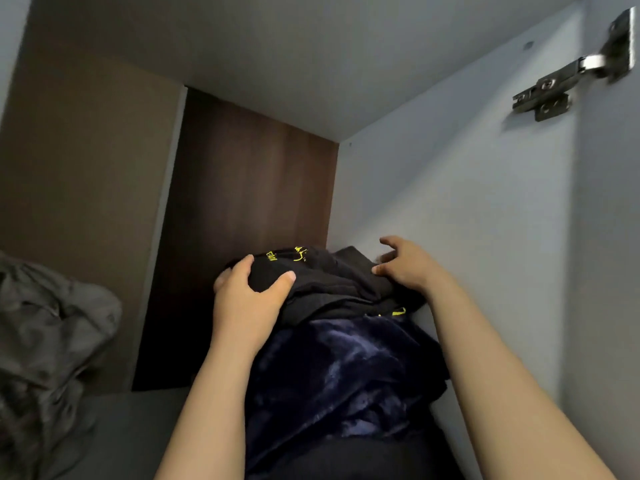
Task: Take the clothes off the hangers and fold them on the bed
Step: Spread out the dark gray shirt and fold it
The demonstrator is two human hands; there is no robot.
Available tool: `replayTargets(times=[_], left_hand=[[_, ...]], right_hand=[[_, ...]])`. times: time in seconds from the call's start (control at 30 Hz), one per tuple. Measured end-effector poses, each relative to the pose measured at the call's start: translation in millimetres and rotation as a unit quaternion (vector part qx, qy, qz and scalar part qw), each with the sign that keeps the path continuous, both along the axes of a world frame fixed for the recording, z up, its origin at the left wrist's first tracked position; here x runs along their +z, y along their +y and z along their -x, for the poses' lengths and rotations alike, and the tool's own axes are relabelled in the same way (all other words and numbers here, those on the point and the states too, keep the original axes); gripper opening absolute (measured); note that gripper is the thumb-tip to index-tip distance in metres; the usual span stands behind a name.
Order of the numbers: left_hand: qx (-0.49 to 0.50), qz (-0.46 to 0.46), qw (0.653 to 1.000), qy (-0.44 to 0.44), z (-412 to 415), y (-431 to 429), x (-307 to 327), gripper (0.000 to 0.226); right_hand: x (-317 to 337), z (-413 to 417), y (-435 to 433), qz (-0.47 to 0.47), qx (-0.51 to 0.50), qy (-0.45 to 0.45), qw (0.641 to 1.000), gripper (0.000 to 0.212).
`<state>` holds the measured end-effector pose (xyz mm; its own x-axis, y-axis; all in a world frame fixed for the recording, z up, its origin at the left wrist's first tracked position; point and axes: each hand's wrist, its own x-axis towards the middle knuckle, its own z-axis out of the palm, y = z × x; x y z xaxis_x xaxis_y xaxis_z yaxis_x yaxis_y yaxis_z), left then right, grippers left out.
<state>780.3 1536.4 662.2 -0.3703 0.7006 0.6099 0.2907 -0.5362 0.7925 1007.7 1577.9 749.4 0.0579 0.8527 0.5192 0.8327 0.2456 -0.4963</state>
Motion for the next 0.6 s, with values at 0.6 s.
replayTargets(times=[0.6], left_hand=[[0.006,0.061,0.997,0.045,-5.7,-8.5,-11.4,0.051]], right_hand=[[-56.7,-0.8,2.7,-0.026,0.038,0.007,0.999,0.029]])
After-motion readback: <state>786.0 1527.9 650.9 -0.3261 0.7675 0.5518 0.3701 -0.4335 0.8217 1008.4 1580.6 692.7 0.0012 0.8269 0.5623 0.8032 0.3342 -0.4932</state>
